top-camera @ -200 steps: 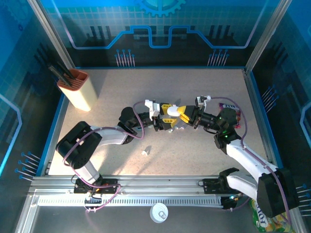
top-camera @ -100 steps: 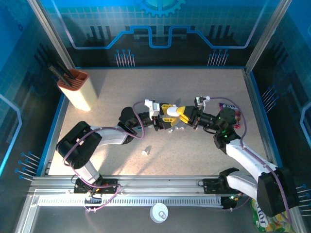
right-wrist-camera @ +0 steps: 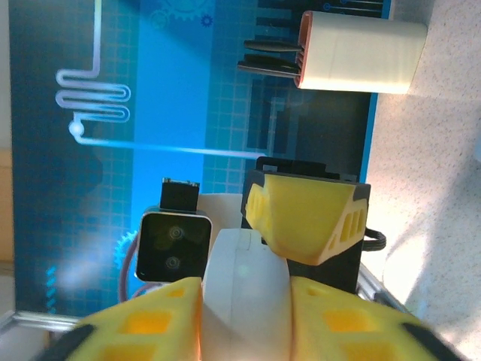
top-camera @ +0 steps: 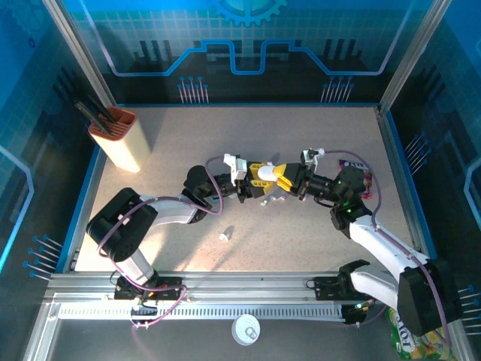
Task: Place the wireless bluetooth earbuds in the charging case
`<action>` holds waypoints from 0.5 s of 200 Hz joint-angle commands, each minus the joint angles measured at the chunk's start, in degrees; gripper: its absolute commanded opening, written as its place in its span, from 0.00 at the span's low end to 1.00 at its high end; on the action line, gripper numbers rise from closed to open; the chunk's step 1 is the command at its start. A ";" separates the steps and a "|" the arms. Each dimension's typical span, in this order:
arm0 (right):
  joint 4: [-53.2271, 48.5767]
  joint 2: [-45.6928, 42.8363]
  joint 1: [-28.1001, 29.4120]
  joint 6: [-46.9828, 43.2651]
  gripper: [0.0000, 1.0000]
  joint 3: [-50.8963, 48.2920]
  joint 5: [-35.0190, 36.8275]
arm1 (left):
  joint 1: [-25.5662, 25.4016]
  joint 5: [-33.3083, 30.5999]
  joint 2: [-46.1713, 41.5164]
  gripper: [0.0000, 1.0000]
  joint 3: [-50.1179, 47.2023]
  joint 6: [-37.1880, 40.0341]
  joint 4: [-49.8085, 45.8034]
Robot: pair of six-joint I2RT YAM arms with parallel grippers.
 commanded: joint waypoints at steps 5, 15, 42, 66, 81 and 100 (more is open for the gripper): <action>-7.67 -2.67 -0.61 -7.08 0.64 3.08 1.33 | 0.21 -0.09 -1.81 0.36 0.26 0.43 1.89; -15.95 -4.84 -1.74 -12.70 0.73 4.84 2.08 | 0.37 -0.11 -2.13 0.36 -0.40 0.53 1.76; -46.37 -9.23 -4.84 -34.45 0.80 13.15 8.43 | 1.07 -0.35 -3.27 0.39 -2.53 0.93 1.45; -61.39 -9.17 -5.18 -52.07 0.81 20.26 16.26 | 2.17 -0.31 -3.55 0.39 -4.40 0.88 1.71; -64.83 -8.51 -4.32 -62.57 0.82 23.29 18.40 | 2.68 -0.09 -3.67 0.39 -5.28 0.52 1.83; -69.57 -8.13 -0.64 -76.64 0.87 26.77 27.05 | 3.15 0.41 -3.64 0.39 -5.97 0.20 1.69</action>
